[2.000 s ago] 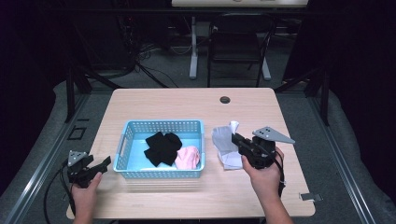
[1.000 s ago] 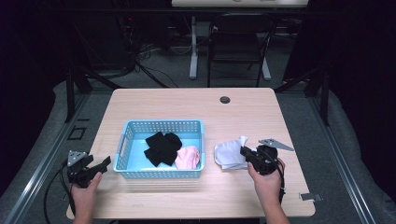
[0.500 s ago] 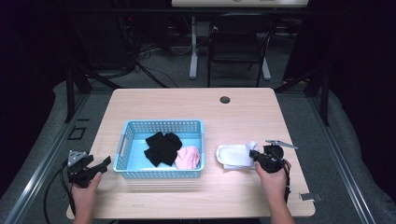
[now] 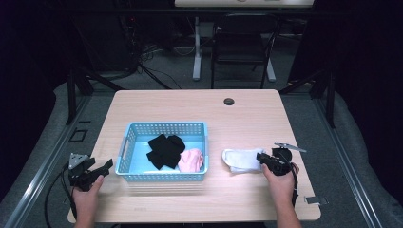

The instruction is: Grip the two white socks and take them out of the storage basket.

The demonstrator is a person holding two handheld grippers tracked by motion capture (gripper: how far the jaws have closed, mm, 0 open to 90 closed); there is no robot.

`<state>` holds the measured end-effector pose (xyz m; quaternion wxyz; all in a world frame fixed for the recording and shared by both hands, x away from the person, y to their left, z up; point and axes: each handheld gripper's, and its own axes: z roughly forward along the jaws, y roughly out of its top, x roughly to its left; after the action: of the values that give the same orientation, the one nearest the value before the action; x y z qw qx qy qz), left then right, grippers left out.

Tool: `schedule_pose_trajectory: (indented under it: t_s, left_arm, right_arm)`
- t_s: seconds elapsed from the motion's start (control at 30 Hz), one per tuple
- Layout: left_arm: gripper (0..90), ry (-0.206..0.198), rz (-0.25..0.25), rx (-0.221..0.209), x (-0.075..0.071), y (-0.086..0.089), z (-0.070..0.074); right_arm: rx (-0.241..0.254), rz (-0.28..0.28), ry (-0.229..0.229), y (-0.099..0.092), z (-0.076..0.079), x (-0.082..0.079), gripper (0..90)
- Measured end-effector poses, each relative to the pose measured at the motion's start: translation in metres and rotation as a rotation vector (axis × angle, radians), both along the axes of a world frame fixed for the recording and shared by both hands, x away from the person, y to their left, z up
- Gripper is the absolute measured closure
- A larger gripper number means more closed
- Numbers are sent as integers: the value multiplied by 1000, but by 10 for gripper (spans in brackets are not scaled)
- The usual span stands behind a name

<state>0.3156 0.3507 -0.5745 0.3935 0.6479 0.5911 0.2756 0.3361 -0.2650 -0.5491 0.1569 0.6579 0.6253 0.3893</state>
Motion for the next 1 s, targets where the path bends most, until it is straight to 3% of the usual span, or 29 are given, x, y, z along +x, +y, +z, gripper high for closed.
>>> schedule_pose_trajectory:
  t_s: [0.17,0.3,0.37,0.47,0.57,0.8,0.9,1.0]
  left_arm:
    - [254,-1,0,-3,0,0,0]
    - [253,0,1,0,0,0,0]
    - [254,-1,0,-2,0,0,0]
    - [254,0,0,-2,0,0,0]
    - [254,0,1,1,0,0,0]
    - [254,-4,5,-6,0,1,-1]
    - [254,-4,4,-4,0,0,-1]
    - [254,1,-1,-1,0,0,0]
  right_arm:
    - [-9,14,-16,0,2,-1,618]
    - [-46,35,-61,6,5,-4,558]
    - [-80,74,-103,15,9,-7,531]
    - [-106,107,-131,21,11,-10,488]
    - [-143,180,-182,36,15,-16,450]
    - [-148,282,-226,52,22,-31,436]
    - [-161,271,-259,52,23,-37,445]
    - [-128,236,-285,51,20,-42,451]
